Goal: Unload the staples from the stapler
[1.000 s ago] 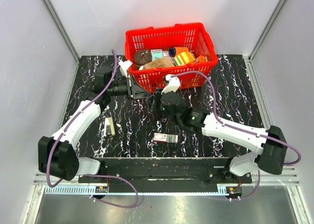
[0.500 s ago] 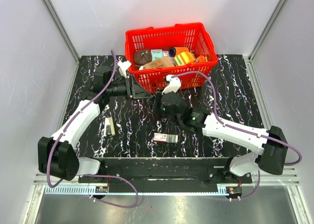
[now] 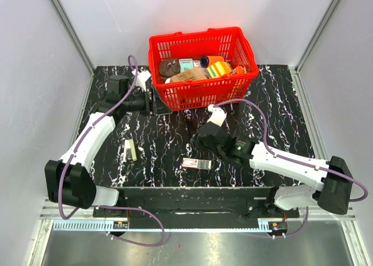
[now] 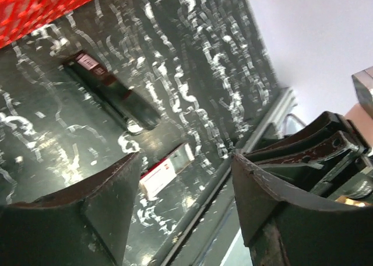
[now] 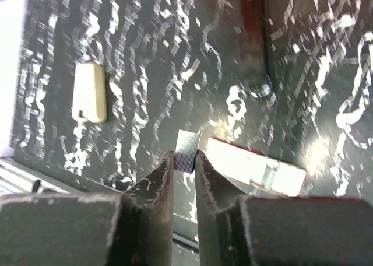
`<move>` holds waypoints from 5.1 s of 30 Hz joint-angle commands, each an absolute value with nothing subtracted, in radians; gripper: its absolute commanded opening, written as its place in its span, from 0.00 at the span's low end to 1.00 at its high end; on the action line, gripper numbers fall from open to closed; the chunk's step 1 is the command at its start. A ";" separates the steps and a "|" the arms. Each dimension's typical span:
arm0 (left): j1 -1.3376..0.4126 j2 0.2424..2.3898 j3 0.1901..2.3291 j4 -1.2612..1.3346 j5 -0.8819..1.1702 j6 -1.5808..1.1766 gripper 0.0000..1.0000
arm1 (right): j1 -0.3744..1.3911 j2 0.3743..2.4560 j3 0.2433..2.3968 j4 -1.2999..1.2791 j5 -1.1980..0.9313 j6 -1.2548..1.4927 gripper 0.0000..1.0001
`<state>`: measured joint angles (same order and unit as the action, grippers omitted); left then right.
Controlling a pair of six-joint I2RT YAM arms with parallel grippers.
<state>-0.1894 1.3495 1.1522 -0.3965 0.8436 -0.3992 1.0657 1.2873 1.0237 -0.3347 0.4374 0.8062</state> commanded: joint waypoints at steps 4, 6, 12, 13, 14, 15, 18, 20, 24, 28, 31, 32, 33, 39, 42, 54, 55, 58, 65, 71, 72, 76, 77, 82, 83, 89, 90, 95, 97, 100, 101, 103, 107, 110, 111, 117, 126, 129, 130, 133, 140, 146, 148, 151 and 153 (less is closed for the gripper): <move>-0.218 1.381 1.125 -0.500 0.652 -0.080 0.65 | 1.063 1.288 0.917 -0.538 0.358 1.026 0.07; -0.245 1.378 1.094 -0.506 0.621 -0.029 0.65 | 1.063 1.310 0.902 -0.564 0.341 1.054 0.07; -0.299 1.364 1.037 -0.506 0.548 0.061 0.64 | 1.063 1.361 0.877 -0.575 0.313 1.080 0.07; -0.304 1.367 1.034 -0.506 0.546 0.064 0.64 | 1.063 1.373 0.879 -0.574 0.314 1.077 0.07; -0.304 1.368 1.032 -0.506 0.548 0.064 0.64 | 1.063 1.387 0.885 -0.575 0.316 1.075 0.07; -0.307 1.371 1.031 -0.508 0.548 0.066 0.64 | 1.063 1.400 0.891 -0.574 0.316 1.068 0.07; -0.311 1.378 1.029 -0.515 0.555 0.064 0.63 | 1.063 1.445 0.916 -0.587 0.311 1.062 0.07; -0.314 1.374 1.026 -0.514 0.558 0.066 0.63 | 1.062 1.471 0.923 -0.589 0.310 1.057 0.07; -0.324 1.364 1.023 -0.514 0.557 0.067 0.63 | 1.063 1.503 0.933 -0.591 0.322 1.049 0.07; -0.333 1.356 1.023 -0.514 0.552 0.072 0.63 | 1.061 1.528 0.951 -0.588 0.341 1.034 0.07; -0.334 1.358 1.023 -0.514 0.551 0.072 0.63 | 1.057 1.549 0.962 -0.583 0.341 1.022 0.07; -0.333 1.356 1.025 -0.514 0.551 0.072 0.63 | 1.055 1.558 0.963 -0.583 0.342 1.022 0.07; -0.336 1.356 1.023 -0.514 0.549 0.072 0.63 | 1.054 1.563 0.963 -0.584 0.341 1.022 0.07; -0.334 1.350 1.023 -0.514 0.551 0.071 0.63 | 1.045 1.569 0.947 -0.583 0.339 1.023 0.07; -0.336 1.356 1.023 -0.514 0.552 0.069 0.63 | 1.042 1.566 0.939 -0.578 0.336 1.025 0.07; -0.344 1.347 1.026 -0.514 0.549 0.069 0.63 | 1.035 1.572 0.916 -0.568 0.311 1.029 0.08; -0.344 1.345 1.025 -0.514 0.554 0.066 0.63 | 1.035 1.571 0.913 -0.566 0.307 1.026 0.08; -0.345 1.348 1.028 -0.514 0.552 0.063 0.63 | 1.035 1.585 0.911 -0.566 0.293 1.032 0.09; -0.347 1.344 1.028 -0.514 0.551 0.061 0.62 | 1.035 1.597 0.910 -0.560 0.284 1.035 0.11; -0.348 1.339 1.029 -0.514 0.552 0.061 0.63 | 1.032 1.608 0.919 -0.558 0.285 1.029 0.19; -0.348 1.341 1.028 -0.514 0.551 0.063 0.63 | 1.032 1.608 0.919 -0.560 0.285 1.029 0.20; -0.348 1.336 1.029 -0.514 0.551 0.064 0.63 | 1.026 1.606 0.919 -0.558 0.287 1.028 0.31; -0.348 1.336 1.031 -0.514 0.554 0.064 0.63 | 1.023 1.605 0.919 -0.558 0.287 1.026 0.32; -0.351 1.338 1.029 -0.514 0.554 0.067 0.63 | 1.022 1.594 0.928 -0.558 0.291 1.019 0.37; -0.353 1.339 1.032 -0.514 0.554 0.067 0.63 | 1.022 1.591 0.930 -0.561 0.291 1.017 0.38; -0.356 1.336 1.032 -0.515 0.551 0.069 0.63 | 1.022 1.533 0.924 -0.595 0.290 1.023 0.34; -0.354 1.336 1.034 -0.515 0.554 0.069 0.63 | 1.022 1.511 0.916 -0.597 0.288 1.026 0.31; -0.357 1.344 1.035 -0.514 0.552 0.068 0.63 | 1.022 1.450 0.881 -0.603 0.275 1.040 0.09; -0.357 1.345 1.038 -0.514 0.552 0.067 0.63 | 1.022 1.445 0.870 -0.607 0.265 1.037 0.06; -0.359 1.342 1.039 -0.514 0.551 0.069 0.63 | 1.022 1.448 0.850 -0.606 0.252 1.037 0.00; -0.359 1.344 1.039 -0.514 0.548 0.069 0.63 | 1.022 1.450 0.844 -0.603 0.245 1.037 0.00; -0.359 1.344 1.040 -0.514 0.548 0.072 0.63 | 1.022 1.456 0.833 -0.592 0.238 1.037 0.00; -0.357 1.351 1.039 -0.514 0.543 0.078 0.63 | 1.022 1.483 0.836 -0.571 0.222 1.023 0.00; -0.360 1.358 1.042 -0.514 0.541 0.081 0.63 | 1.022 1.509 0.856 -0.571 0.239 1.002 0.00; -0.360 1.358 1.043 -0.514 0.541 0.083 0.63 | 1.020 1.514 0.864 -0.572 0.247 0.997 0.00; -0.360 1.362 1.046 -0.523 0.546 0.100 0.63 | 0.991 1.560 0.896 -0.563 0.262 0.965 0.00; -0.371 1.374 1.046 -0.557 0.549 0.143 0.63 | 0.930 1.578 0.939 -0.548 0.264 0.904 0.00; -0.377 1.381 1.048 -0.561 0.551 0.153 0.63 | 0.925 1.583 0.945 -0.537 0.256 0.897 0.00; -0.382 1.384 1.051 -0.564 0.551 0.155 0.63 | 0.925 1.583 0.945 -0.532 0.253 0.899 0.00; -0.396 1.390 1.045 -0.566 0.548 0.161 0.63 | 0.925 1.586 0.940 -0.515 0.239 0.905 0.00; -0.469 1.482 1.069 -0.534 0.491 0.173 0.63 | 0.925 1.514 0.887 -0.517 0.250 0.945 0.00; -0.517 1.563 1.108 -0.503 0.472 0.169 0.63 | 0.925 1.437 0.833 -0.497 0.244 0.962 0.00; -0.529 1.571 1.103 -0.492 0.471 0.169 0.63 | 0.925 1.433 0.825 -0.485 0.230 0.957 0.00; -0.546 1.583 1.100 -0.482 0.471 0.169 0.63 | 0.927 1.445 0.815 -0.454 0.193 0.942 0.00; -0.557 1.589 1.095 -0.468 0.471 0.169 0.63 | 0.927 1.456 0.810 -0.439 0.172 0.931 0.00</move>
